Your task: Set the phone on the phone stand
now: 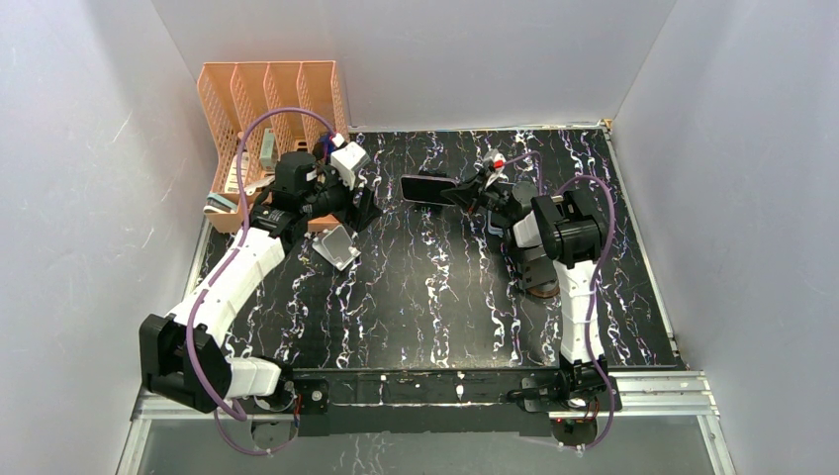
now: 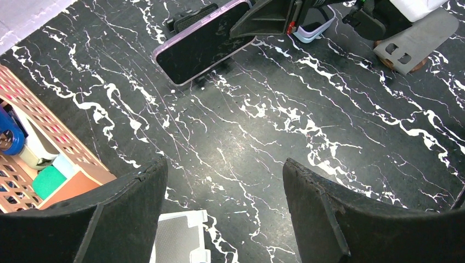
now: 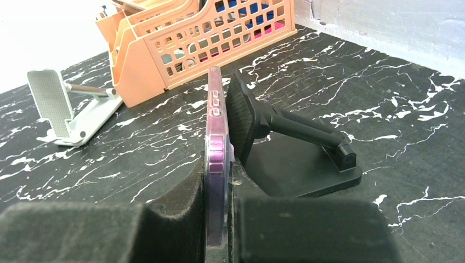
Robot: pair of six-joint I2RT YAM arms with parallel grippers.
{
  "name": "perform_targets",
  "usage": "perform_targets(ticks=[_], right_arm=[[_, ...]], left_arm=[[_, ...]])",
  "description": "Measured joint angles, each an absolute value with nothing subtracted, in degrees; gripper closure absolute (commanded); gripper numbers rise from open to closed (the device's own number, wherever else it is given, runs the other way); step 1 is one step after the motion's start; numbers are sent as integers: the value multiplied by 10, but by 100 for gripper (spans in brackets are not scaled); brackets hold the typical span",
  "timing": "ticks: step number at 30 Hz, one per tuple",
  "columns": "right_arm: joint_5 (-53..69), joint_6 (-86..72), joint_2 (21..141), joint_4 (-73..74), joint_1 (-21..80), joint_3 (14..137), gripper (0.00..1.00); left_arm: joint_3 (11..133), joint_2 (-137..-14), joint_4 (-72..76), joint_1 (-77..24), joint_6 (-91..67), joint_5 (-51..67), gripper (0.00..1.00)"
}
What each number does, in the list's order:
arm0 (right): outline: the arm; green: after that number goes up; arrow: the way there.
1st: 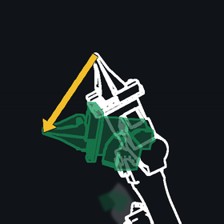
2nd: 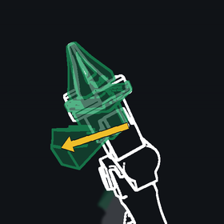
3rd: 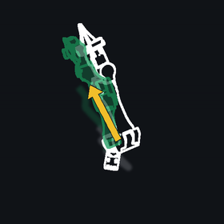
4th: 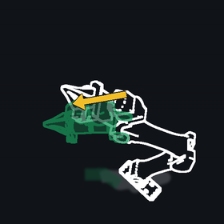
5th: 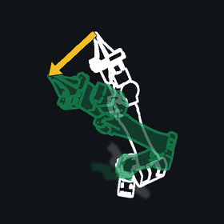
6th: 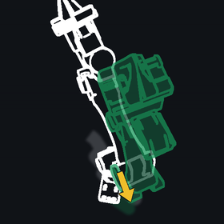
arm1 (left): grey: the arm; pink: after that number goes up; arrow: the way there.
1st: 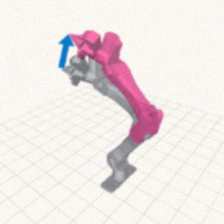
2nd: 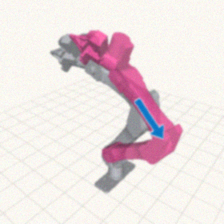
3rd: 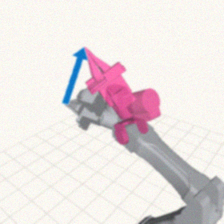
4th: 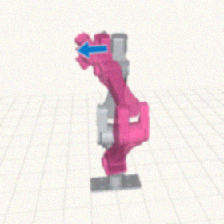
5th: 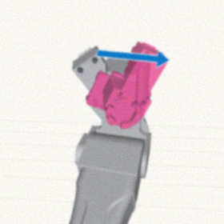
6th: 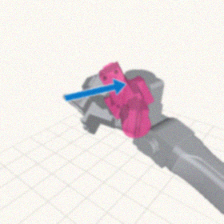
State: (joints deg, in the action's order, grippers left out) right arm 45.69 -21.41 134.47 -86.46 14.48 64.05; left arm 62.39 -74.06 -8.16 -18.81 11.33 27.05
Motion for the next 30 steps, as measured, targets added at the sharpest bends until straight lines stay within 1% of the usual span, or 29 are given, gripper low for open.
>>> perform_targets(ticks=[6, 16, 24, 30], right_arm=[[466, -265, 1368, -876, 137, 662, 99], [469, -290, 1382, -885, 133, 670, 98], [461, -295, 1382, -888, 133, 665, 76], [447, -297, 1390, -888, 130, 661, 62]], left_arm=[[624, -748, -82, -188, 113, 270, 26], [624, -748, -82, -188, 114, 270, 26], [624, -748, -82, -188, 114, 271, 26], [624, -748, -82, -188, 114, 271, 26]])
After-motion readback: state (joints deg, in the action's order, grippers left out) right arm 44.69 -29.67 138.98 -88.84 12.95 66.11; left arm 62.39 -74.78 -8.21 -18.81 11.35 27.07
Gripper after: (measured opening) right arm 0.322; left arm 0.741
